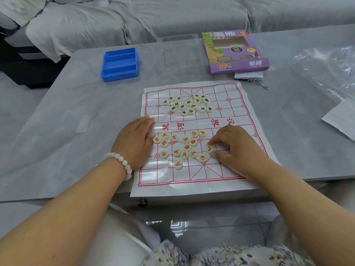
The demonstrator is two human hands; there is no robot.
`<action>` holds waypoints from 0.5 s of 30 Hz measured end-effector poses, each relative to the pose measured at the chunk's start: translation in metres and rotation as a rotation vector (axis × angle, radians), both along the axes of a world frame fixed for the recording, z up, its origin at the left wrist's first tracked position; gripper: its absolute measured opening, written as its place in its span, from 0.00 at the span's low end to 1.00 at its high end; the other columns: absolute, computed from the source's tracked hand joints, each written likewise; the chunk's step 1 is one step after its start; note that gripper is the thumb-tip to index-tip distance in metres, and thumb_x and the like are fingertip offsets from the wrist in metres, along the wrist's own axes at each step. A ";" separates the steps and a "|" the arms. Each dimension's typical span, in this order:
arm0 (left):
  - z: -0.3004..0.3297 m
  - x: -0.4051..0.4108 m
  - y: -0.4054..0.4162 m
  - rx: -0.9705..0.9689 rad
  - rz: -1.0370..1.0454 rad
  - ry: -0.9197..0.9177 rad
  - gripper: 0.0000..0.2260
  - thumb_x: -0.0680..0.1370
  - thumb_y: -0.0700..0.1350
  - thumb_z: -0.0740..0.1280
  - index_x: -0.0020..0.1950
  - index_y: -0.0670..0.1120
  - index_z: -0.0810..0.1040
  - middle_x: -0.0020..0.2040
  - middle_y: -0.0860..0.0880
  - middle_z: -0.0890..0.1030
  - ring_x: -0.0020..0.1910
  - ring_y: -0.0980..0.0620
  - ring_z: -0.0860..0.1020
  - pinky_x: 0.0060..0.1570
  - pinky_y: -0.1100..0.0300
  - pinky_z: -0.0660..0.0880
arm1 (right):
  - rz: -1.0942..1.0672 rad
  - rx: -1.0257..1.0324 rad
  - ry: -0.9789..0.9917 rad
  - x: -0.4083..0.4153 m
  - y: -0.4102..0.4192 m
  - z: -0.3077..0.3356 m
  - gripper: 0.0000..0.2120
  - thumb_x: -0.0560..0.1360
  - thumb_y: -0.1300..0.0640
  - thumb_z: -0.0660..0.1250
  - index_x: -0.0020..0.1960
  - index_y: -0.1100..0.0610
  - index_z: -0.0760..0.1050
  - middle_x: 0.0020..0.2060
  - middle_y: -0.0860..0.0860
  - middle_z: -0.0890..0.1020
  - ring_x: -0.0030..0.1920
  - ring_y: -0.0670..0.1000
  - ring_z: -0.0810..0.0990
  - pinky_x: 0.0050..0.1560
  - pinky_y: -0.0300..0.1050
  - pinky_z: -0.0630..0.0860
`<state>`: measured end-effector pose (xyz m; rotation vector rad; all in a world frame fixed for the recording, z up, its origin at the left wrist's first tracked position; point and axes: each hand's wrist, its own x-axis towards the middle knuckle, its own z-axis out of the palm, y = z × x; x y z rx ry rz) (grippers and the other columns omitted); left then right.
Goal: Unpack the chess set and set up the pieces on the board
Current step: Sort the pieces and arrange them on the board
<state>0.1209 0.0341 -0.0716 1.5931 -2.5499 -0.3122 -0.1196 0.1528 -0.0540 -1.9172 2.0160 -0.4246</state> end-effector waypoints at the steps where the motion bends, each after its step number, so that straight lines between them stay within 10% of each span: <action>1: 0.000 0.000 0.000 -0.004 0.001 0.001 0.21 0.81 0.51 0.53 0.74 0.49 0.60 0.74 0.50 0.62 0.73 0.49 0.61 0.73 0.52 0.57 | -0.014 -0.002 0.001 0.000 0.001 0.000 0.14 0.74 0.48 0.68 0.59 0.48 0.76 0.59 0.43 0.75 0.58 0.43 0.68 0.59 0.34 0.62; 15: -0.001 0.000 -0.001 -0.018 0.000 0.017 0.21 0.81 0.51 0.54 0.73 0.48 0.62 0.73 0.50 0.65 0.72 0.49 0.63 0.72 0.52 0.59 | -0.074 -0.100 -0.009 0.017 0.013 0.002 0.19 0.72 0.44 0.68 0.61 0.45 0.73 0.62 0.42 0.71 0.64 0.45 0.64 0.63 0.39 0.59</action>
